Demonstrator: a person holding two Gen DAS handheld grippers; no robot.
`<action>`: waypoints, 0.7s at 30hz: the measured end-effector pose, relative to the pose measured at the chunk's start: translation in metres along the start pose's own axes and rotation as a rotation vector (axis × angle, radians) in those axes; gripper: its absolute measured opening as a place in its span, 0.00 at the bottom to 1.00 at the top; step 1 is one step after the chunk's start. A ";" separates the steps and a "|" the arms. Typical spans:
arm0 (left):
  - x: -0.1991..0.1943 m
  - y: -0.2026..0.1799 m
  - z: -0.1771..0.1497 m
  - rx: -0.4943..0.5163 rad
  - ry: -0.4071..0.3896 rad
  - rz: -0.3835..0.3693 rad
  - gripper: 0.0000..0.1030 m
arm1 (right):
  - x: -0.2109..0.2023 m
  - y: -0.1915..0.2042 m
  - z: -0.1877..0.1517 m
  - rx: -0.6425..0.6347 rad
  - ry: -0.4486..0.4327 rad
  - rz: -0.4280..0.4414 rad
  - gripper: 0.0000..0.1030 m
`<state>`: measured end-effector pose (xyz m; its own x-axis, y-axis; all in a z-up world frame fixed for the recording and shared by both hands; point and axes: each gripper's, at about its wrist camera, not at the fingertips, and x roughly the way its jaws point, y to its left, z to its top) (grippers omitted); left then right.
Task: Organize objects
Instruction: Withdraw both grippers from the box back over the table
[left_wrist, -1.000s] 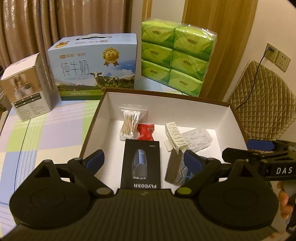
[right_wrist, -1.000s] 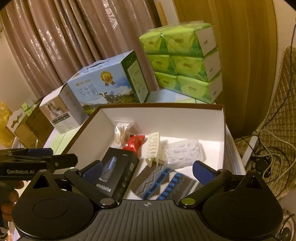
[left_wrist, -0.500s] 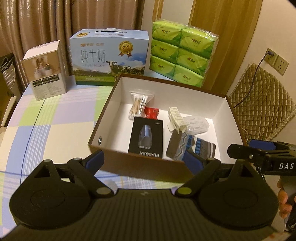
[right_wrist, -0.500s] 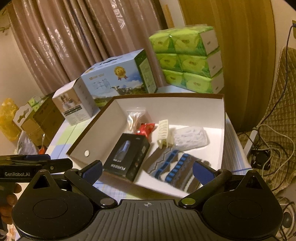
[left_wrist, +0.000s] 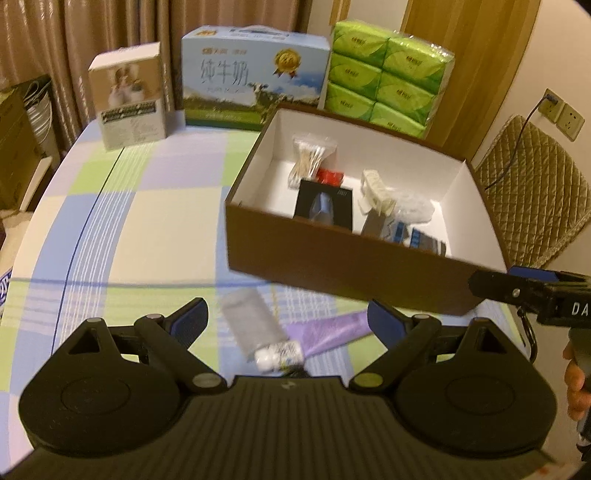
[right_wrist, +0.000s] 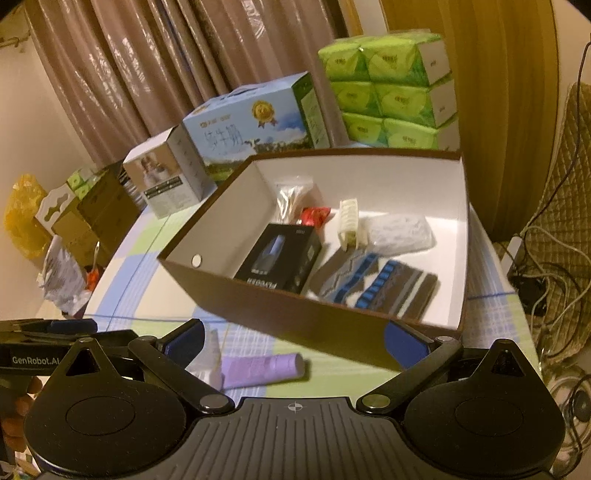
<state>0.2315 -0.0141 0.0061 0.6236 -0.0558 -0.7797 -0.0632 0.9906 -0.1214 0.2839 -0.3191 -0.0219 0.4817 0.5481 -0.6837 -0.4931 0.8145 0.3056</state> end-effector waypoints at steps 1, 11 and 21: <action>-0.001 0.003 -0.004 -0.001 0.005 0.007 0.88 | 0.001 0.001 -0.003 -0.001 0.004 0.001 0.98; -0.006 0.022 -0.040 -0.014 0.044 0.019 0.88 | 0.010 0.012 -0.030 -0.006 0.069 0.005 0.98; 0.003 0.028 -0.059 -0.021 0.089 0.028 0.88 | 0.022 0.018 -0.050 -0.010 0.129 0.001 0.98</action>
<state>0.1856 0.0066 -0.0355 0.5501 -0.0402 -0.8341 -0.0967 0.9891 -0.1114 0.2491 -0.3020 -0.0645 0.3845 0.5194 -0.7631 -0.5009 0.8118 0.3002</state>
